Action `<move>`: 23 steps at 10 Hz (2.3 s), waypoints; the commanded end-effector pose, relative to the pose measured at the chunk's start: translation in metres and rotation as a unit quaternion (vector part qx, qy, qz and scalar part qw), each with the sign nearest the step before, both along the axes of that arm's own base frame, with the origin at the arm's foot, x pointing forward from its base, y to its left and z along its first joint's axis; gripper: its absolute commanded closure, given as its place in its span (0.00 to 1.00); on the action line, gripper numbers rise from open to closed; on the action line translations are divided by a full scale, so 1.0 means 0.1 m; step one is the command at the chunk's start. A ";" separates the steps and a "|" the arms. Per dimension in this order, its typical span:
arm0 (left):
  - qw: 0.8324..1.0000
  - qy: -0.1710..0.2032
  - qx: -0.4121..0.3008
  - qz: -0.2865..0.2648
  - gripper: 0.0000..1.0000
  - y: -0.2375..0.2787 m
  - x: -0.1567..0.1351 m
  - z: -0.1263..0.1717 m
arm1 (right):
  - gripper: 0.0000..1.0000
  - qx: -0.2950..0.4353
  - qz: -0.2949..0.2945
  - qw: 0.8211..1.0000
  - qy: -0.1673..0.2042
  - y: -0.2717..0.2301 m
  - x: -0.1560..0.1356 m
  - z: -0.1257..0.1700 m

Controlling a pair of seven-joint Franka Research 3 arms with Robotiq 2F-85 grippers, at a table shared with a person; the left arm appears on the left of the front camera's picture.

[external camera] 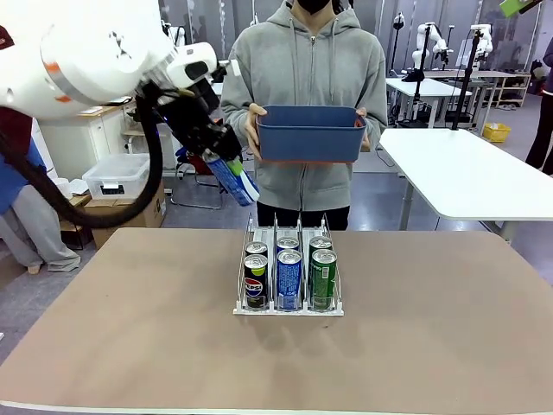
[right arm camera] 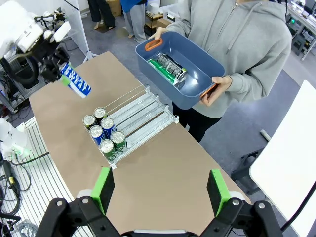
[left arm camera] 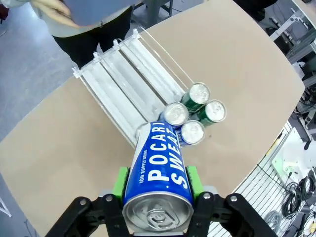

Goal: Fill the beverage cans into the dispenser.
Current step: Place the picked Ionic drink in the line of the Automatic Can Dispenser with the same cans.

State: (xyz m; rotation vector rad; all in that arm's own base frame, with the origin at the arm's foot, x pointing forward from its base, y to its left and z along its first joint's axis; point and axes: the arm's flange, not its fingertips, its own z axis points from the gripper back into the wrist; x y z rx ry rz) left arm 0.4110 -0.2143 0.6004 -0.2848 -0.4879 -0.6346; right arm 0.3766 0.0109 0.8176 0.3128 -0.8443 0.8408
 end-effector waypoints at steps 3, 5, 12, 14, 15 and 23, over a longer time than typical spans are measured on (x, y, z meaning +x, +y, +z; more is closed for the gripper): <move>0.999 -0.048 0.011 -0.020 0.43 -0.43 -0.61 -0.32 | 0.00 0.001 0.001 1.000 0.001 0.00 -0.01 -0.01; 0.997 -0.043 0.020 -0.056 0.43 -0.54 -0.72 -0.42 | 0.00 0.001 0.001 1.000 0.001 0.00 -0.01 -0.01; 0.997 -0.030 0.062 -0.042 0.43 -0.78 -0.77 -0.58 | 0.00 0.001 0.001 1.000 0.001 0.00 -0.01 -0.01; 0.996 -0.030 0.079 -0.039 0.43 -0.91 -0.84 -0.69 | 0.00 0.001 0.001 1.000 0.001 0.00 -0.01 -0.01; 0.995 -0.030 0.085 -0.038 0.43 -0.96 -0.85 -0.73 | 0.00 0.001 0.001 1.000 0.001 0.00 -0.01 -0.01; 0.991 0.006 0.119 -0.056 0.43 -1.22 -0.74 -1.06 | 0.00 0.001 0.001 1.000 0.001 0.00 -0.01 -0.01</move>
